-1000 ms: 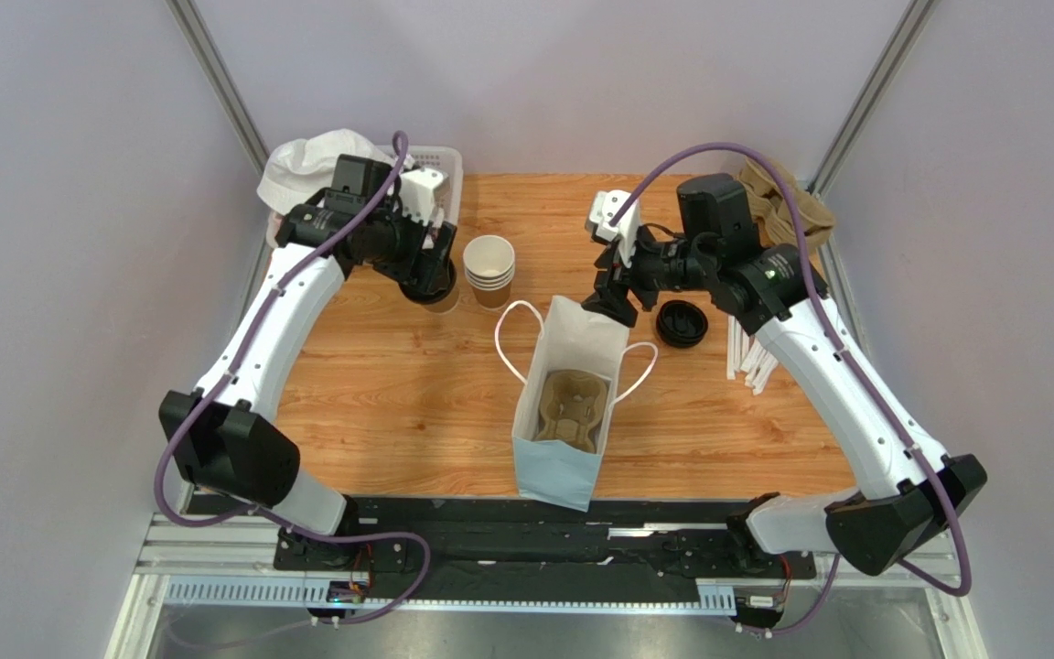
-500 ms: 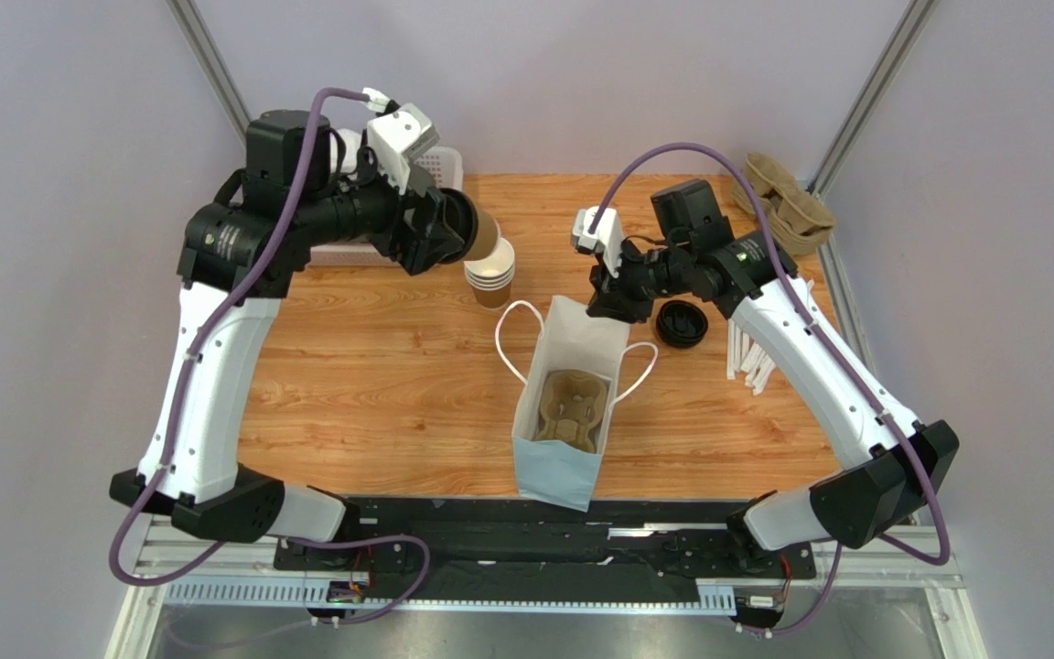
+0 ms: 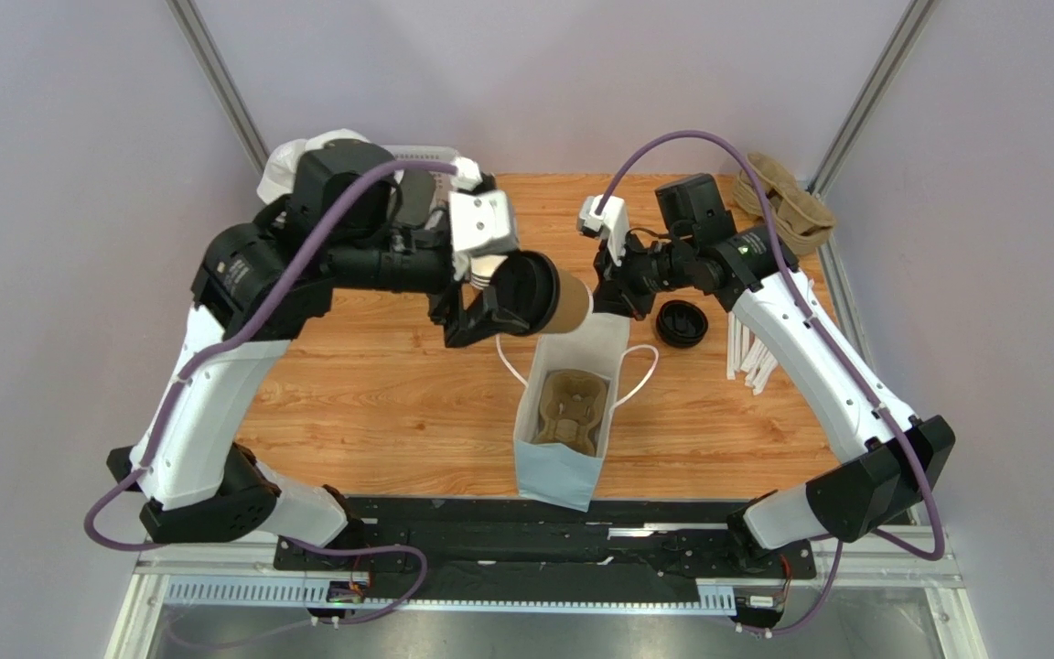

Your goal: Pack the takeout coffee

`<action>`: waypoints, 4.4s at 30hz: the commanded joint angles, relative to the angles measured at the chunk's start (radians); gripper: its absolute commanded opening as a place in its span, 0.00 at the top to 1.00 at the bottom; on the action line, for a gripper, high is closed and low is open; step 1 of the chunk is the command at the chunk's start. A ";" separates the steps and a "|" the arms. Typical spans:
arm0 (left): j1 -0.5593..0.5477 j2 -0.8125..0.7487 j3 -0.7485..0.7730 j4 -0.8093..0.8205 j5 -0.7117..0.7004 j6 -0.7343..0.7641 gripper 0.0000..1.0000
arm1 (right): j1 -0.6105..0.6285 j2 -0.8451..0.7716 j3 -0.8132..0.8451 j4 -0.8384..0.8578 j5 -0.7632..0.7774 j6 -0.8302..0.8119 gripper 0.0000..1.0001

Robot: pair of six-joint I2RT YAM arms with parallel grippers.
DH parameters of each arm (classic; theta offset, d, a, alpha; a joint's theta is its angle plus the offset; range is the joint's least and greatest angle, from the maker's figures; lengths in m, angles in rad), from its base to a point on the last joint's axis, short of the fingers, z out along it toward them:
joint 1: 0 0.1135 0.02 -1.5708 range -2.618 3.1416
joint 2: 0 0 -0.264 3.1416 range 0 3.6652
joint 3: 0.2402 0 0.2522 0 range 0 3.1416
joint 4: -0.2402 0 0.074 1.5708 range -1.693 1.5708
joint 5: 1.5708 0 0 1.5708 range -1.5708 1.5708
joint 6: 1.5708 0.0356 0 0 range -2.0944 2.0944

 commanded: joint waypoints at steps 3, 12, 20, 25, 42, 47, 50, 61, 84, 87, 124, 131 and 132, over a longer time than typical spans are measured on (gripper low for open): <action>-0.109 0.021 -0.109 0.021 -0.010 0.161 0.69 | -0.011 -0.016 0.043 0.063 -0.046 0.096 1.00; -0.166 0.120 -0.198 0.002 -0.098 0.276 0.71 | -0.008 -0.031 0.040 0.077 -0.071 0.152 1.00; -0.206 0.143 -0.301 0.034 -0.184 0.310 0.71 | -0.006 -0.030 0.034 0.083 -0.072 0.212 1.00; -0.211 0.157 -0.351 0.076 -0.247 0.289 0.72 | -0.006 -0.028 0.035 0.084 -0.074 0.250 1.00; -0.155 0.033 -0.534 0.246 -0.306 0.125 0.74 | -0.006 -0.372 -0.267 0.033 -0.118 0.330 1.00; -0.154 0.001 -0.563 0.251 -0.264 0.132 0.74 | -0.008 -0.425 -0.262 -0.083 -0.156 0.237 0.75; -0.154 -0.004 -0.575 0.248 -0.247 0.134 0.75 | -0.008 -0.415 -0.210 -0.045 -0.093 0.223 0.44; -0.154 -0.028 -0.606 0.243 -0.222 0.144 0.75 | -0.029 -0.206 -0.021 0.072 -0.008 0.182 0.26; -0.119 -0.111 -0.686 0.222 -0.259 0.121 0.76 | 0.023 0.058 0.054 0.181 -0.109 0.103 0.40; -0.100 -0.120 -0.693 0.209 -0.254 0.114 0.76 | 0.025 0.047 0.049 0.138 -0.094 0.071 0.59; -0.057 -0.082 -0.601 0.131 -0.066 0.338 0.76 | 0.120 0.124 0.100 0.152 -0.010 0.310 0.46; -0.065 -0.047 -0.563 0.088 -0.030 0.414 0.77 | 0.129 0.142 0.098 0.161 0.012 0.315 0.73; -0.069 -0.036 -0.558 0.081 -0.030 0.427 0.77 | 0.133 0.142 0.097 0.161 0.013 0.316 0.76</action>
